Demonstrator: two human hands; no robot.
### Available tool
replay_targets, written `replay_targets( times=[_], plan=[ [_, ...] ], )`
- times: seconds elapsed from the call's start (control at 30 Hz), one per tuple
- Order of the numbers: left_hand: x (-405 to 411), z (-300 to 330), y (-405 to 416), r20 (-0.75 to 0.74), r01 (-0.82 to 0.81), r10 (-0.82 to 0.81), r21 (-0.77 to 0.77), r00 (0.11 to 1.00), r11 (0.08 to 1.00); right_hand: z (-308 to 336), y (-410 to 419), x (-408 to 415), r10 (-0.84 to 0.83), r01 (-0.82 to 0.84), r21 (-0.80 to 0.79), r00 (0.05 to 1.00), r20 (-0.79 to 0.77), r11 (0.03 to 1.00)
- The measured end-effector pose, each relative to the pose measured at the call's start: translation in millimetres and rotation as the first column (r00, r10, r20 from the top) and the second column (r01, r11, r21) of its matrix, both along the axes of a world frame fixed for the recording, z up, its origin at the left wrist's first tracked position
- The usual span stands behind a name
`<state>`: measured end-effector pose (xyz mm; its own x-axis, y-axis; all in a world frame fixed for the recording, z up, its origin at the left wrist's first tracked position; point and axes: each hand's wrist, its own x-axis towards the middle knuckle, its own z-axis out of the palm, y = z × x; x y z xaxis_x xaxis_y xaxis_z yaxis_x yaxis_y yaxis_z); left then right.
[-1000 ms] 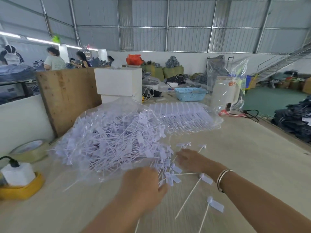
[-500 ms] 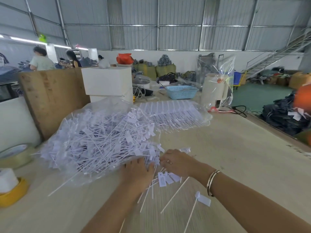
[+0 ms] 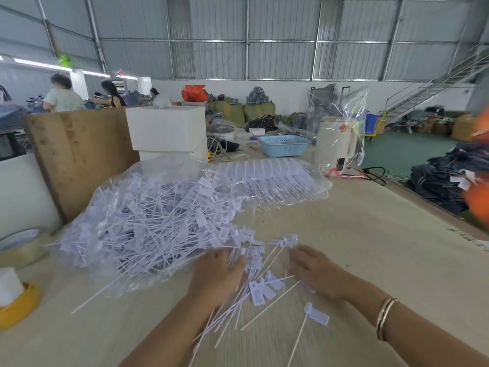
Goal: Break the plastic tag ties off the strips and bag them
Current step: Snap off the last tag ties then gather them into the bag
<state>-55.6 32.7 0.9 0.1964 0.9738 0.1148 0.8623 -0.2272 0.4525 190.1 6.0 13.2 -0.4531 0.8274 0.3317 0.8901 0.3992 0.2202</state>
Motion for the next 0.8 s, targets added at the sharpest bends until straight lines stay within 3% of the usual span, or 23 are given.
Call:
replay_targets(
  times=[0.1, 0.13, 0.17, 0.27, 0.33, 0.4, 0.53, 0.6, 0.67, 0.8],
  plan=[
    [9.7, 4.1, 4.4, -0.146, -0.016, 0.009, -0.051, 0.989, 0.999, -8.0, -4.8, -8.0, 0.016, -0.033, -0.14, 0.993, -0.121, 0.99],
    [14.9, 5.0, 4.0, -0.131, 0.007, -0.014, -0.057, 0.991, 0.998, -8.3, -3.4, -11.5, -0.024, -0.033, -0.242, 0.973, -0.229, 0.97],
    [19.9, 5.9, 2.8, -0.102, 0.038, -0.045, -0.065, 0.994, 0.997, -9.3, -2.9, -12.3, -0.055, 0.018, -0.24, 0.987, -0.148, 0.971],
    [30.3, 5.8, -1.9, 0.003, 0.193, -0.193, -0.043, 0.981, 0.98, -12.2, -7.2, -20.2, -0.077, 0.033, -0.238, 0.981, -0.18, 0.971],
    [32.9, 5.0, -3.5, 0.054, 0.306, -0.305, -0.003, 0.951, 0.952, -5.6, -9.8, -22.6, -0.194, 0.098, -0.228, 0.873, -0.447, 0.969],
    [31.5, 5.1, -2.2, 0.125, 0.371, -0.366, -0.019, 0.922, 0.929, -5.3, -9.7, -22.6, -0.299, 0.13, -0.332, 0.792, -0.532, 0.934],
    [20.2, 8.4, 8.7, 0.373, 0.322, -0.281, -0.053, 0.884, 0.945, -6.5, -8.7, -17.7, -0.414, 0.188, -0.47, 0.797, -0.439, 0.862],
    [17.0, 11.1, 13.8, 0.361, 0.273, -0.227, -0.08, 0.904, 0.959, -10.0, -4.1, -18.2, -0.442, 0.236, -0.474, 0.807, -0.391, 0.849],
    [21.6, 14.6, 15.0, 0.255, 0.297, -0.264, -0.097, 0.93, 0.95, -11.7, -0.9, -27.9, -0.42, 0.232, -0.451, 0.824, -0.38, 0.862],
    [25.6, 16.5, 13.0, 0.251, 0.293, -0.273, -0.047, 0.929, 0.955, -4.7, 11.5, -46.1, -0.415, 0.167, -0.436, 0.708, -0.571, 0.884]
  ],
)
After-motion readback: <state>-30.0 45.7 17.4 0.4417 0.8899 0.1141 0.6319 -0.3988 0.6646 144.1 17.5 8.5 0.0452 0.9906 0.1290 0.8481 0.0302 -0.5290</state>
